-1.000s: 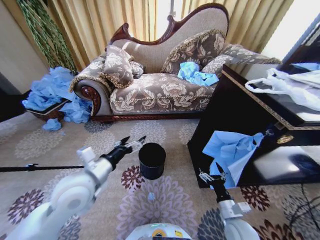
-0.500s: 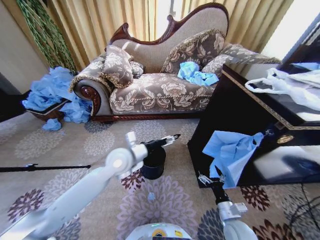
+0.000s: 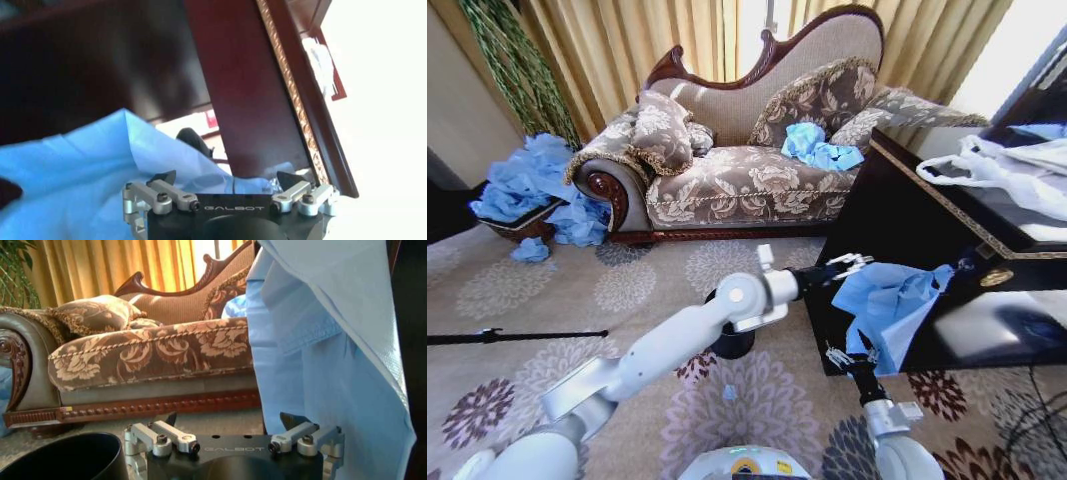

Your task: Place a garbage bag over the trash bin.

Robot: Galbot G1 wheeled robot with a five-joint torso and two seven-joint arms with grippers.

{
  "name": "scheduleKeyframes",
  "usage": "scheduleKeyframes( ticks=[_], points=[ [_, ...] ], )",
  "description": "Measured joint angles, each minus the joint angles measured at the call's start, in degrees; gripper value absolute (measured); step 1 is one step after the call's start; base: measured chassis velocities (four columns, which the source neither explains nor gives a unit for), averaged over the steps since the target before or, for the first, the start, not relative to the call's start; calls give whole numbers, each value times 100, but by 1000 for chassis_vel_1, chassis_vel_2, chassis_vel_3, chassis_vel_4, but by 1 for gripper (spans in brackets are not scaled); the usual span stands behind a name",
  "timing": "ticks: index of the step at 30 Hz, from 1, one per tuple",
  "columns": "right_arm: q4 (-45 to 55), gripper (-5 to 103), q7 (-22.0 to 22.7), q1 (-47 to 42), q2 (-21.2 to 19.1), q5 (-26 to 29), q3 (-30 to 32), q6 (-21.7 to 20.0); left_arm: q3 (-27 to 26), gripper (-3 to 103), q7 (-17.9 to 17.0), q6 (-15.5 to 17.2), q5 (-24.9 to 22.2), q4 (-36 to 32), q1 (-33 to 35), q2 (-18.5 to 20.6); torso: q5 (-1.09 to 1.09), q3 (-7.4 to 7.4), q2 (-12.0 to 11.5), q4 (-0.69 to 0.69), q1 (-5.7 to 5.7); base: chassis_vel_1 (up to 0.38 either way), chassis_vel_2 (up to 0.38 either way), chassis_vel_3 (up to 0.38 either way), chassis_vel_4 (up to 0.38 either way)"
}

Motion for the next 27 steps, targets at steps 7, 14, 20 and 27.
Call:
scheduleKeyframes(
  ticks=[7,14,20,27],
  points=[
    [-54,100,-15,14,-15,68,37,-6,3,97,55,179,-205,284,242,-243,-1,0,0,0,0,0,0,0,0],
    [-64,100,-24,-13,-22,107,85,-4,61,98,130,236,-78,618,256,-573,-1,0,0,-2,0,0,0,0,0],
    [-86,100,-62,-33,37,98,72,14,80,96,116,245,-26,632,306,-723,-1,0,0,-2,0,0,0,0,0],
    [-96,100,-62,-8,30,82,39,14,81,97,161,291,23,739,351,-820,-1,0,0,-1,0,0,0,0,0]
  ],
)
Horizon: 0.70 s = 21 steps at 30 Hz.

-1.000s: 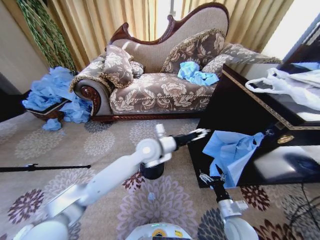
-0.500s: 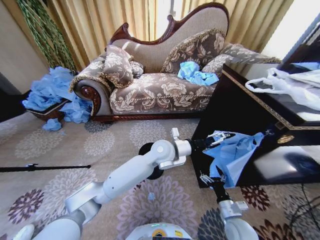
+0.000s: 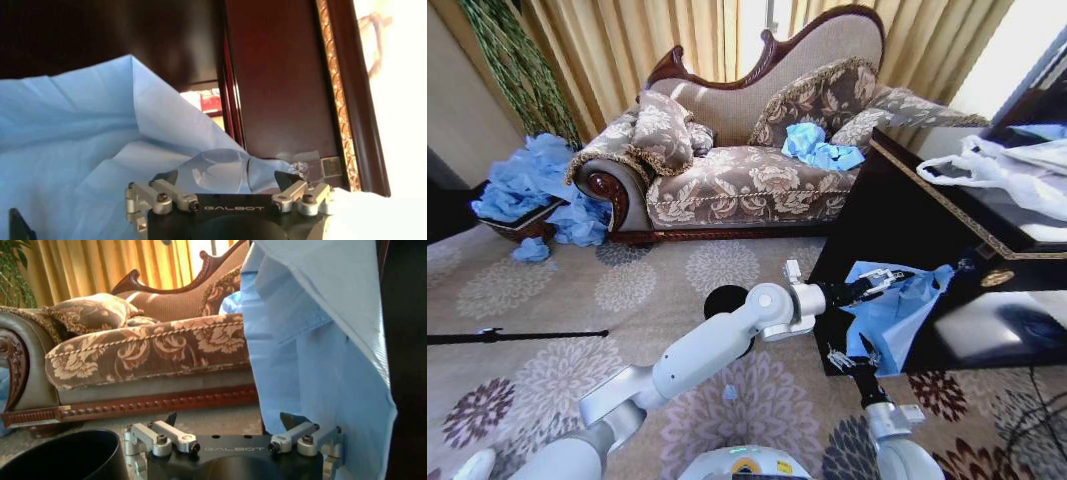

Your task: Place a garbage bag over the trash bin.

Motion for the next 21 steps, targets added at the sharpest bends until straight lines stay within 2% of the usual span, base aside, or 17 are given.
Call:
scheduleKeyframes(
  ticks=[10,14,17,19,20,21],
  points=[
    [-40,100,2,-12,0,11,23,7,131,88,49,13,261,244,57,-251,0,0,0,0,0,0,0,0,0],
    [-63,100,2,9,9,13,14,9,135,67,49,9,335,420,58,-396,0,0,0,0,0,0,0,0,0],
    [-71,100,4,9,0,23,11,9,131,61,49,8,362,493,69,-463,0,0,0,0,0,0,0,0,0],
    [-79,100,5,9,-16,33,7,9,134,51,55,9,432,577,90,-577,0,0,0,0,0,0,0,0,0],
    [-79,100,5,9,-16,33,7,9,134,51,55,9,432,577,90,-577,0,0,0,0,0,0,0,0,0],
    [-82,100,5,9,-21,35,6,9,143,45,55,10,458,598,103,-620,0,0,0,0,0,0,0,0,0]
  ],
)
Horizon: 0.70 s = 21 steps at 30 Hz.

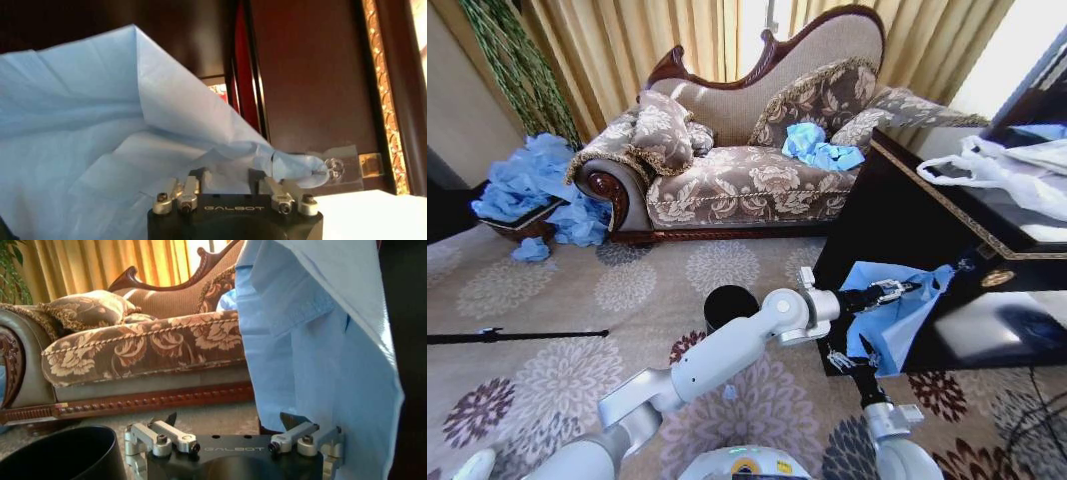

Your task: Place a garbage bag over the trash bin.

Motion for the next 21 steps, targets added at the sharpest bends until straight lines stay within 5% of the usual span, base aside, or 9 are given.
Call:
scheduleKeyframes(
  ticks=[3,6,8,11,21],
  points=[
    [-6,100,-3,1,-4,1,-2,0,26,40,0,-1,37,19,13,-41,0,0,0,0,0,0,0,0,0],
    [-35,100,-11,10,-2,1,-5,0,82,18,-3,-5,82,29,19,-43,0,0,0,1,0,0,0,0,0],
    [-48,100,-16,10,-1,1,-5,2,85,18,-8,-10,84,29,22,-43,0,0,0,0,0,0,0,0,0],
    [-75,100,-45,8,5,1,-8,16,88,3,-30,-29,103,26,27,-49,-1,0,0,1,0,0,0,0,0],
    [-93,100,-62,0,21,-7,-12,39,90,0,-85,-103,178,8,11,-80,-1,0,0,0,0,0,0,0,0]
  ],
)
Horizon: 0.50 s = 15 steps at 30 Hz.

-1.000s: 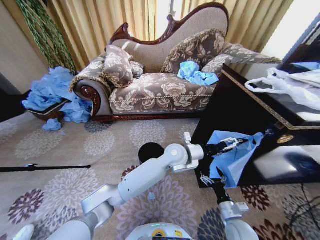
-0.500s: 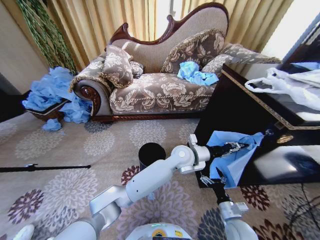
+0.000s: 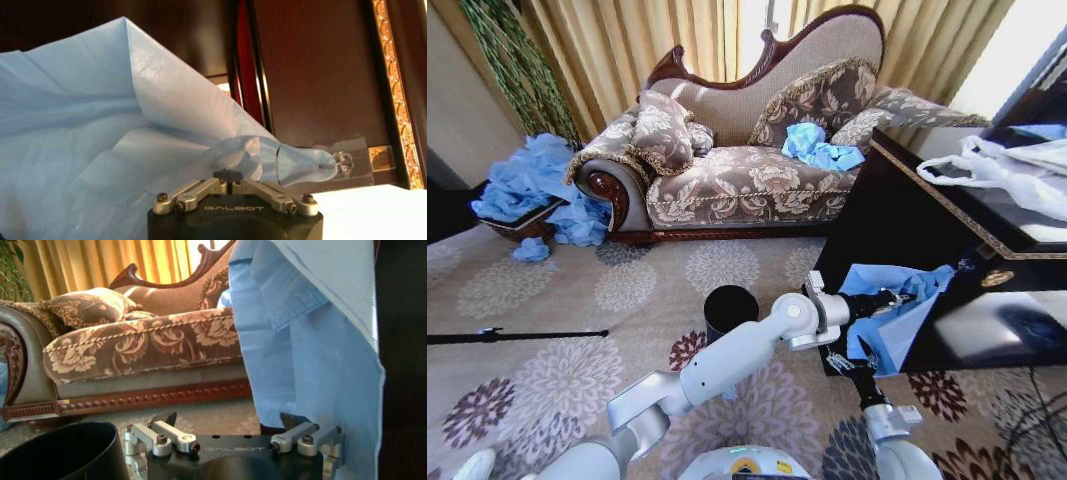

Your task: Place a garbage bag over the trash bin.

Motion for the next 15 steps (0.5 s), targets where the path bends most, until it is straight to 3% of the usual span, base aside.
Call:
scheduleKeyframes(
  ticks=[6,15],
  points=[
    [-1,100,-2,-11,7,-9,0,12,-13,0,-174,-33,43,-74,22,39,0,0,0,-1,0,0,0,0,0],
    [-20,100,-15,-11,60,-26,-13,28,-24,0,-437,-2,141,-315,150,438,-1,0,0,0,0,0,0,0,0]
  ],
)
